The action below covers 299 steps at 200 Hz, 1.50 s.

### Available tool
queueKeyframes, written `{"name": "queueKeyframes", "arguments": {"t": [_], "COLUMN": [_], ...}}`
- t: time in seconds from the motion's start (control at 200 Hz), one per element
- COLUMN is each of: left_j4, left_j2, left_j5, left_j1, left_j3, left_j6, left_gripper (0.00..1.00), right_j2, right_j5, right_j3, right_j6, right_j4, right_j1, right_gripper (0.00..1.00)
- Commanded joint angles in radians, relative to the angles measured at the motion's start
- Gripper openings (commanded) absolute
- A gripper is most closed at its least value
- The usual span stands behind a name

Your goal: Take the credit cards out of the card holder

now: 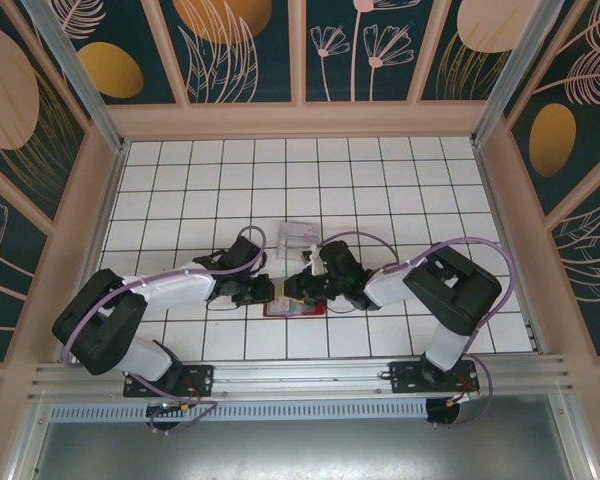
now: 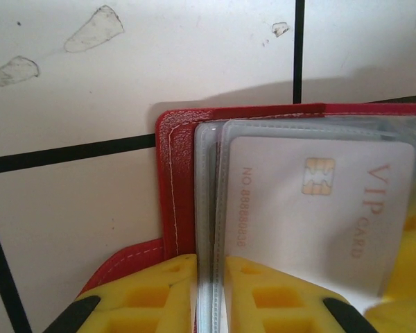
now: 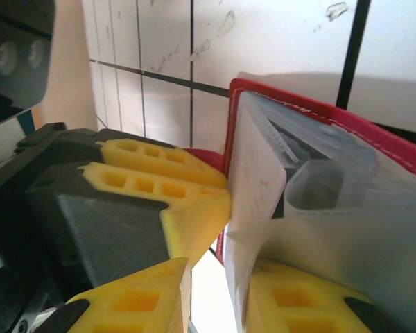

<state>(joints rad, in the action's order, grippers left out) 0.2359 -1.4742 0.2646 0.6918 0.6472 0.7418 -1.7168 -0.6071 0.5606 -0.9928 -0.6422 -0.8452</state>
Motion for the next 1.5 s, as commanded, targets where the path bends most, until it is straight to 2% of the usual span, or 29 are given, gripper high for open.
{"name": "queueKeyframes", "arguments": {"t": [0.0,0.25,0.781,1.036,1.121,1.301,1.491], "left_j4": [0.057,0.051,0.057,0.057,0.066,0.097,0.105], "left_j2": [-0.022,-0.017,-0.027,-0.019,0.008,0.066,0.102], "left_j5": [-0.034,-0.030,-0.031,-0.036,-0.069,-0.123,-0.131], "left_j1": [0.004,0.005,0.008,0.008,0.008,0.009,0.009], "left_j3": [-0.034,-0.040,-0.032,-0.031,-0.026,0.001,0.022], "left_j6": [0.019,0.031,0.030,0.036,0.049,0.060,0.072], "left_gripper": [0.20,0.20,0.19,0.19,0.20,0.23,0.30], "right_j2": [0.057,0.061,0.085,0.089,0.091,0.088,0.064], "right_j5": [-0.046,-0.048,-0.033,-0.029,-0.024,-0.048,-0.146], "right_j3": [-0.016,-0.043,-0.091,-0.095,-0.096,-0.077,0.005], "right_j6": [-0.011,-0.008,-0.012,-0.012,-0.012,0.035,0.205], "right_j4": [-0.121,-0.119,-0.119,-0.119,-0.111,-0.033,0.173], "right_j1": [-0.011,-0.005,0.006,0.008,0.012,0.042,0.086], "right_gripper": [0.24,0.17,0.16,0.09,0.08,0.07,0.03]}}
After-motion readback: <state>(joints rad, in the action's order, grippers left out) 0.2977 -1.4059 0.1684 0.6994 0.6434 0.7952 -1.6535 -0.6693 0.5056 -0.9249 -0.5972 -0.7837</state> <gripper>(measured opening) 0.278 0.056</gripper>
